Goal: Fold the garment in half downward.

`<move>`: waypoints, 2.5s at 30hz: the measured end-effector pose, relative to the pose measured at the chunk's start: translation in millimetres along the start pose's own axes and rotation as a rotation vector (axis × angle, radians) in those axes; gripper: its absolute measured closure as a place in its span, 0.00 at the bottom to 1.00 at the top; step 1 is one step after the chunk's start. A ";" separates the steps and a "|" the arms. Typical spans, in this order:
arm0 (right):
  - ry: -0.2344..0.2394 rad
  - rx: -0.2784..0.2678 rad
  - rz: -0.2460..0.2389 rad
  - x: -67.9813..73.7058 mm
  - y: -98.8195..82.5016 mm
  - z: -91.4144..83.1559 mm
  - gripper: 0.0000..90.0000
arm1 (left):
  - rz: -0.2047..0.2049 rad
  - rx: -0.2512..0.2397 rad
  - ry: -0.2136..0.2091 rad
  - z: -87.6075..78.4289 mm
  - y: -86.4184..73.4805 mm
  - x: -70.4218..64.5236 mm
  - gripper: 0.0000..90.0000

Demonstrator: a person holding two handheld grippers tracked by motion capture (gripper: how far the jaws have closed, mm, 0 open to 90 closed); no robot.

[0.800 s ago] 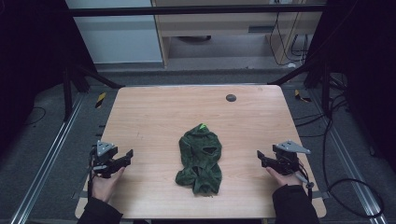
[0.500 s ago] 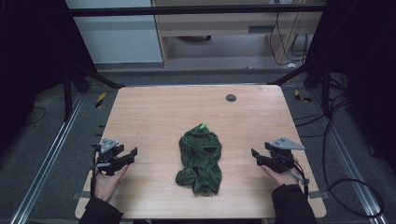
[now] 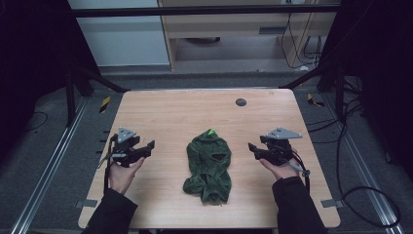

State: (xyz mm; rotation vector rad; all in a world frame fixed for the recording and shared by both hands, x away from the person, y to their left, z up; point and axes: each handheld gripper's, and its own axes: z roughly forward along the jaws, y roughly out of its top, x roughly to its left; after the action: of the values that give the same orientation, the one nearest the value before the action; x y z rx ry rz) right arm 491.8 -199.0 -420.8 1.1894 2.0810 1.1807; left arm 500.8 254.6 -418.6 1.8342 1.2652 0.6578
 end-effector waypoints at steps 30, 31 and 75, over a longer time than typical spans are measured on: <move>0.036 0.028 -0.017 13.5 49.2 70.3 0.55 | 0.093 0.060 -0.118 71.1 39.9 -57.5 0.45; 0.036 0.032 -0.020 13.4 48.5 72.4 0.56 | 0.096 0.071 -0.121 74.1 39.2 -58.8 0.45; 0.088 0.254 -0.013 37.2 -1.2 134.9 0.65 | 0.122 0.270 -0.179 133.9 2.1 -84.4 0.71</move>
State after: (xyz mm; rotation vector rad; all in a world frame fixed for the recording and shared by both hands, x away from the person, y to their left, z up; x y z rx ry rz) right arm 569.8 -106.9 -491.6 1.2521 2.3572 1.0007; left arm 574.6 133.3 -488.5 2.1522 1.1750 0.3897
